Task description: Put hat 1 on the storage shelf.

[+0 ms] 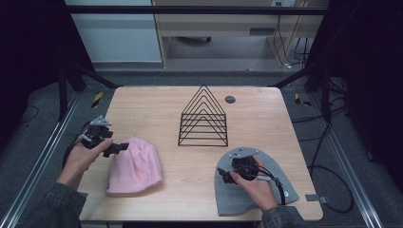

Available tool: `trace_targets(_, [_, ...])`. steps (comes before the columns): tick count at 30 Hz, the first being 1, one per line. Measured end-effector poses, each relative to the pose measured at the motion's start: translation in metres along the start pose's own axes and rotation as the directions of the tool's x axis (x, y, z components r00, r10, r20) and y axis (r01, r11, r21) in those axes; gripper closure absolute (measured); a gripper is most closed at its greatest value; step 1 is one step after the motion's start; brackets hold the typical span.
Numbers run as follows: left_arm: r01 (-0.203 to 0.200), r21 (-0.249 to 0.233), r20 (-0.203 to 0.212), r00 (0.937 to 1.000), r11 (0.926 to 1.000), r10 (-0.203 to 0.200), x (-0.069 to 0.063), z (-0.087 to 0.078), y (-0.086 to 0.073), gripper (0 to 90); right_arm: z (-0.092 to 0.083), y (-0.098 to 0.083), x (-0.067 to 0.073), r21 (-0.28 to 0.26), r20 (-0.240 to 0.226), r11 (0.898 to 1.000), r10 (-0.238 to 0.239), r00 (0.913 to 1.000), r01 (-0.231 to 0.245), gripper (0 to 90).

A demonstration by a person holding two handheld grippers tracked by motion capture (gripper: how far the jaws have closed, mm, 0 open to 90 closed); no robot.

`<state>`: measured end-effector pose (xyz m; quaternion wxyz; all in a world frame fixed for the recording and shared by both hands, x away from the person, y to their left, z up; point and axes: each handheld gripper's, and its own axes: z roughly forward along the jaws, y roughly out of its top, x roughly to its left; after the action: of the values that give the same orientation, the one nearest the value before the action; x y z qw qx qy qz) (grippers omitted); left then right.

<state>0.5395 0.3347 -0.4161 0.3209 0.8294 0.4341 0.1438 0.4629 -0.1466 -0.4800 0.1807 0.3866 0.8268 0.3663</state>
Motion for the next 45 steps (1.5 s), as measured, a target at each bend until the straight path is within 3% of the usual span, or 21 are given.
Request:
trace_targets(6, [0.051,0.003,-0.023,0.9984,0.9987,-0.051,0.004,0.014,0.006,18.3,0.002,0.0,0.002,0.006,-0.004,1.0,-0.001,1.0,0.001,21.3])
trace_targets(8, [0.053,0.016,-0.02,0.9984,0.9985,-0.053,0.002,0.022,0.006,20.6,0.002,0.0,0.002,0.005,-0.005,1.0,0.001,1.0,-0.001,21.3])
trace_targets(12, [0.056,0.047,-0.061,0.9967,0.9973,-0.053,0.003,0.039,0.003,30.0,0.003,0.001,0.004,0.018,-0.014,1.0,0.01,0.9999,-0.009,21.3])
trace_targets(13, [0.077,0.045,-0.054,0.9957,0.996,-0.075,0.003,0.044,0.0,32.4,0.003,0.001,0.004,0.017,-0.023,1.0,0.011,0.9997,-0.011,21.4])
trace_targets(19, [0.082,0.057,-0.052,0.9955,0.995,-0.079,0.0,0.058,-0.007,34.7,0.004,0.001,0.003,0.024,-0.033,1.0,0.017,0.9993,-0.016,21.9])
trace_targets(26, [0.09,0.085,-0.044,0.9953,0.9923,-0.086,-0.002,0.066,-0.011,37.3,0.004,0.001,0.004,0.028,-0.037,0.999,0.019,0.9991,-0.018,21.8])
trace_targets(35, [0.105,0.064,-0.042,0.9938,0.9923,-0.103,-0.004,0.07,-0.015,41.6,0.005,0.001,0.005,0.033,-0.038,0.999,0.017,0.9991,-0.016,21.8])
trace_targets(39, [0.104,0.065,-0.017,0.9945,0.9924,-0.103,-0.007,0.071,-0.014,50.6,0.004,0.001,0.004,0.03,-0.039,0.999,0.014,0.9991,-0.013,21.8])
trace_targets(41, [0.103,0.069,0.001,0.9946,0.9923,-0.103,-0.007,0.07,-0.014,59.4,0.004,0.001,0.004,0.03,-0.041,0.999,0.015,0.999,-0.014,21.7])
trace_targets(42, [0.103,0.069,0.001,0.9946,0.9923,-0.103,-0.007,0.07,-0.014,65.8,0.004,0.001,0.004,0.03,-0.041,0.999,0.015,0.999,-0.014,21.7])
trace_targets(45, [0.082,0.068,-0.002,0.9966,0.9943,-0.082,-0.012,0.068,-0.013,71.9,0.004,0.001,0.004,0.03,-0.039,0.999,0.02,0.999,-0.019,21.9])
